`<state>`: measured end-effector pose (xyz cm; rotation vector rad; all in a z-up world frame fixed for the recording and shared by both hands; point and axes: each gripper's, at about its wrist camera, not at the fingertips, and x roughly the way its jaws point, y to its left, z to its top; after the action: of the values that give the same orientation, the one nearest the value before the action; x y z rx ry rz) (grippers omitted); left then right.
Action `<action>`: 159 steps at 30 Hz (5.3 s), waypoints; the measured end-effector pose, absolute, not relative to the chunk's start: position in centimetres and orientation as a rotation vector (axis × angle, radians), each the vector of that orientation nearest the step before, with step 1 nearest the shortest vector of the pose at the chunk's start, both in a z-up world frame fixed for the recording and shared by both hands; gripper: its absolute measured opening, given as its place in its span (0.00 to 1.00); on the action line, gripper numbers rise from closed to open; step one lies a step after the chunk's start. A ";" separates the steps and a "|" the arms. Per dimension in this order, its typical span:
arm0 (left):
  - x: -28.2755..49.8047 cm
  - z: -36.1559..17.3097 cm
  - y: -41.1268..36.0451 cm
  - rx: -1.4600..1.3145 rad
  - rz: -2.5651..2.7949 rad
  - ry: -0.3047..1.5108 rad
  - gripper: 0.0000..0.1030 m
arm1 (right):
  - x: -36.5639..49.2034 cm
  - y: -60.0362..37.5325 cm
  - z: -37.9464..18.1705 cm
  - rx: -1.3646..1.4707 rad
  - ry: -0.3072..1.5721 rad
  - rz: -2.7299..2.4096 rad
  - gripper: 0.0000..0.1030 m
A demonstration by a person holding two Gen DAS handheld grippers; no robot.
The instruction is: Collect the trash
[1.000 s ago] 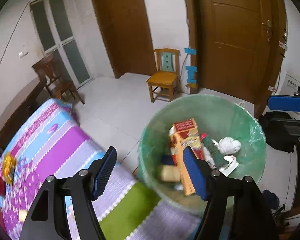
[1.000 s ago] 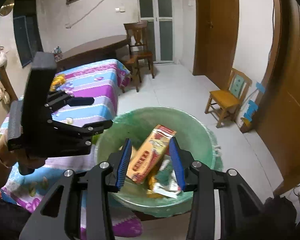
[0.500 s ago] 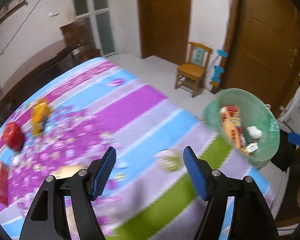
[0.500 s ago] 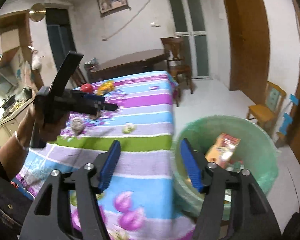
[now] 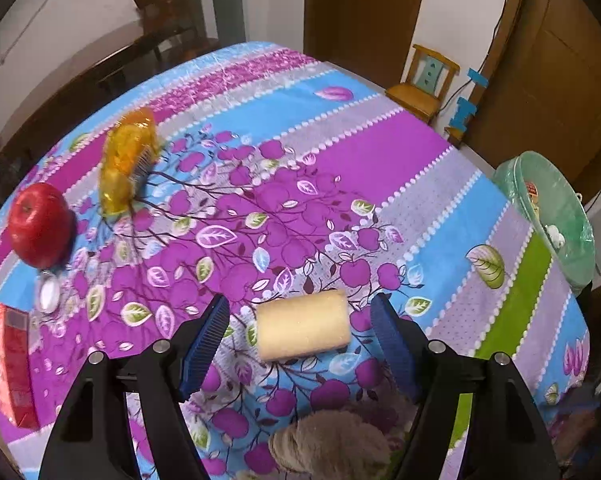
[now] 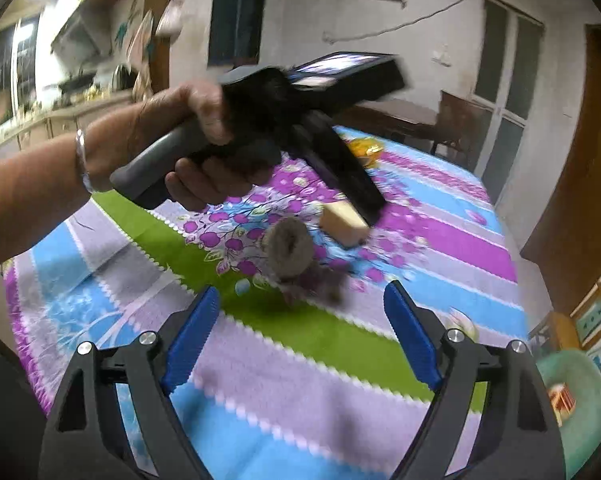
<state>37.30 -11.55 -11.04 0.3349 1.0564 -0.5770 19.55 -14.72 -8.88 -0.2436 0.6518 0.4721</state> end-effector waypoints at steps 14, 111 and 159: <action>39.4 -13.5 -12.3 0.364 -0.646 1.081 0.58 | 25.1 -10.8 -10.8 -0.295 0.755 0.415 0.56; 20.4 -8.9 -43.2 0.474 -0.668 0.540 0.44 | 8.8 -48.7 -5.6 0.124 0.481 -0.371 0.42; 8.3 -3.9 -30.9 0.345 -0.741 0.418 0.95 | -7.5 -41.9 -4.3 0.065 0.223 -0.652 0.95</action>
<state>8.27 -30.92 -3.87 0.3454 0.4178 -0.7409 -7.47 -41.93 -4.31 0.0651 0.2226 -0.6519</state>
